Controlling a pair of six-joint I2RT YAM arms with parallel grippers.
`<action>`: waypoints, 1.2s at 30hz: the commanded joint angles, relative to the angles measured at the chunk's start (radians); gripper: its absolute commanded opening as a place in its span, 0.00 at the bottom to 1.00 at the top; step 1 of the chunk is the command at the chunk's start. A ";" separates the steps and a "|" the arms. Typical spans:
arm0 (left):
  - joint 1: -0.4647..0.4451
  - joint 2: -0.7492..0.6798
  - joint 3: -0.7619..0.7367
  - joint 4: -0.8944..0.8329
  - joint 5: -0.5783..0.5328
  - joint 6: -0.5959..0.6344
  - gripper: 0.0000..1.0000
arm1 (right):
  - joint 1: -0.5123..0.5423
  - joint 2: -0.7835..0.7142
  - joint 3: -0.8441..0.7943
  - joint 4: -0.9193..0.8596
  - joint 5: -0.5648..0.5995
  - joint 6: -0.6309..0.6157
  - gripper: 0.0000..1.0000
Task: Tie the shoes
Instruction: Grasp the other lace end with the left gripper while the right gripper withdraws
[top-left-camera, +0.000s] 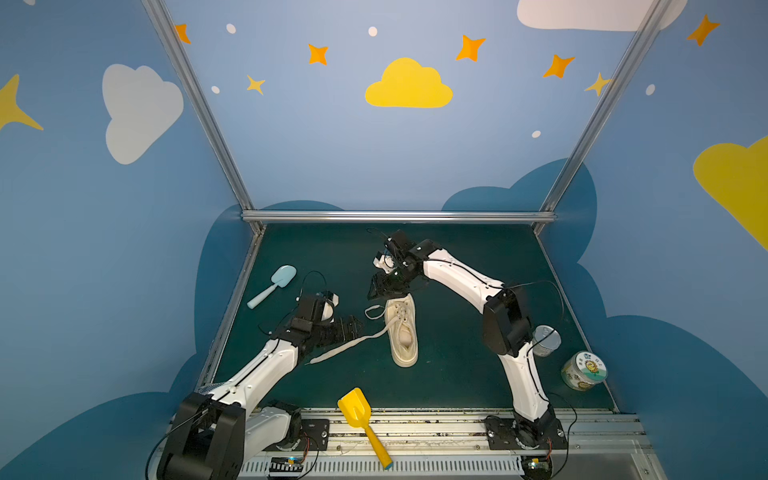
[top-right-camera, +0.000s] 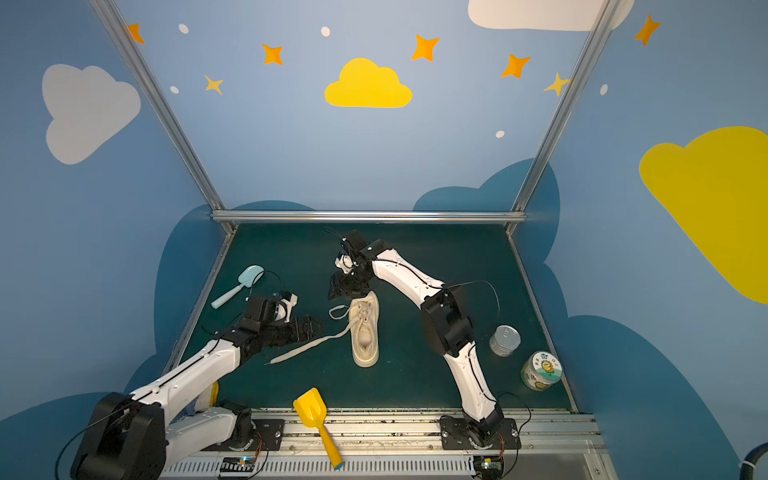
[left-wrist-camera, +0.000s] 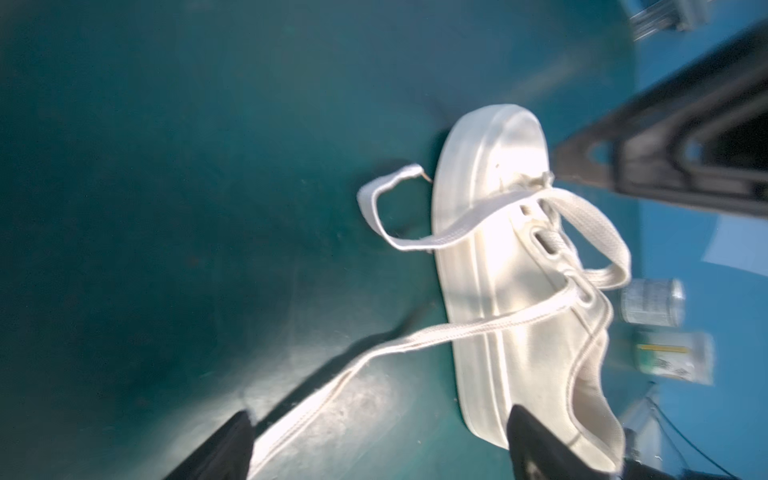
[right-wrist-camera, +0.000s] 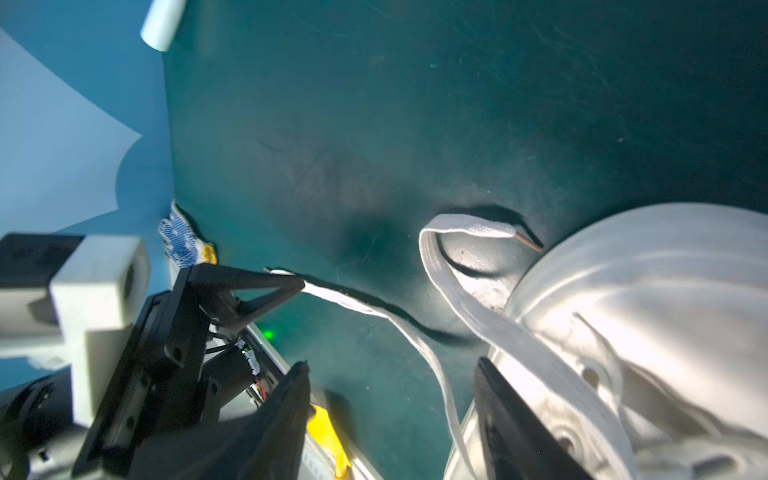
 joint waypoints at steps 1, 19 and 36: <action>-0.007 0.045 0.094 -0.256 -0.179 0.107 0.90 | -0.030 -0.100 -0.024 0.023 -0.008 0.018 0.62; -0.179 0.247 0.224 -0.421 -0.360 -0.120 0.80 | -0.214 -0.325 -0.254 -0.013 0.040 -0.076 0.61; -0.199 0.500 0.357 -0.489 -0.346 -0.141 0.64 | -0.290 -0.391 -0.362 0.011 0.008 -0.093 0.60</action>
